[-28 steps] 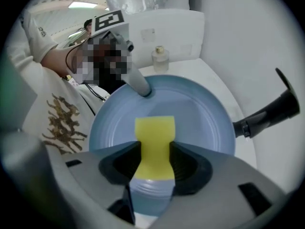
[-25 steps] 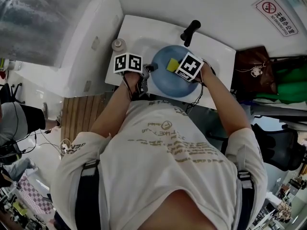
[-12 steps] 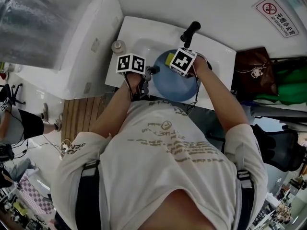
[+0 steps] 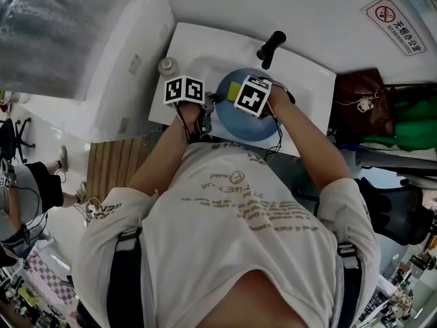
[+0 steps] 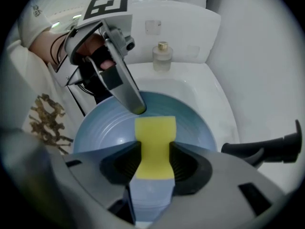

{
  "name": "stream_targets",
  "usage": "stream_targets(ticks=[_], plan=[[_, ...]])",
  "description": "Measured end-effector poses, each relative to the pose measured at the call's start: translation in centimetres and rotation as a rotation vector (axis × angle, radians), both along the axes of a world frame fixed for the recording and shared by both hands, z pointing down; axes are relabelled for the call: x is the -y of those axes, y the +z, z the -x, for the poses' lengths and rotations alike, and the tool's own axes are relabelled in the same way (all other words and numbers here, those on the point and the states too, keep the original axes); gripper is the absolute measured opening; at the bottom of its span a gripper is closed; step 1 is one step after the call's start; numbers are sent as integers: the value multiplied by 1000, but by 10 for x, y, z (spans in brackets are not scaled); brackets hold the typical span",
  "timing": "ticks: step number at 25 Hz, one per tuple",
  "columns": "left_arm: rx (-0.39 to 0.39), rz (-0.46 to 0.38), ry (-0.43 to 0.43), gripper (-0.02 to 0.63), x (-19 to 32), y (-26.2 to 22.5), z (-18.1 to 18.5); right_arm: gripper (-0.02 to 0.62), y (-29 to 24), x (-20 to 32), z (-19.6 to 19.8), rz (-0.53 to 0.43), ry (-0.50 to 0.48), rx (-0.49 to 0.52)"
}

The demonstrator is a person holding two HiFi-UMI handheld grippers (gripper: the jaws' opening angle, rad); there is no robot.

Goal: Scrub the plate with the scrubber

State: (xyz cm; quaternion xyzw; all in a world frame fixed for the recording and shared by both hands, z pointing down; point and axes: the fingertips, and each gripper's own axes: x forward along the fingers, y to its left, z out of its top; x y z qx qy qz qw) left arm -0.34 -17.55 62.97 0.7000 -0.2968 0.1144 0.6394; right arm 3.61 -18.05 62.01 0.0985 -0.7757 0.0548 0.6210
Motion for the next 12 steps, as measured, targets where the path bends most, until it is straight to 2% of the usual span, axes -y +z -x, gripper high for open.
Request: stream_targets(ticks=[12], plan=[[7, 26, -67, 63, 12, 8, 10, 192, 4, -35, 22, 65, -85, 32]])
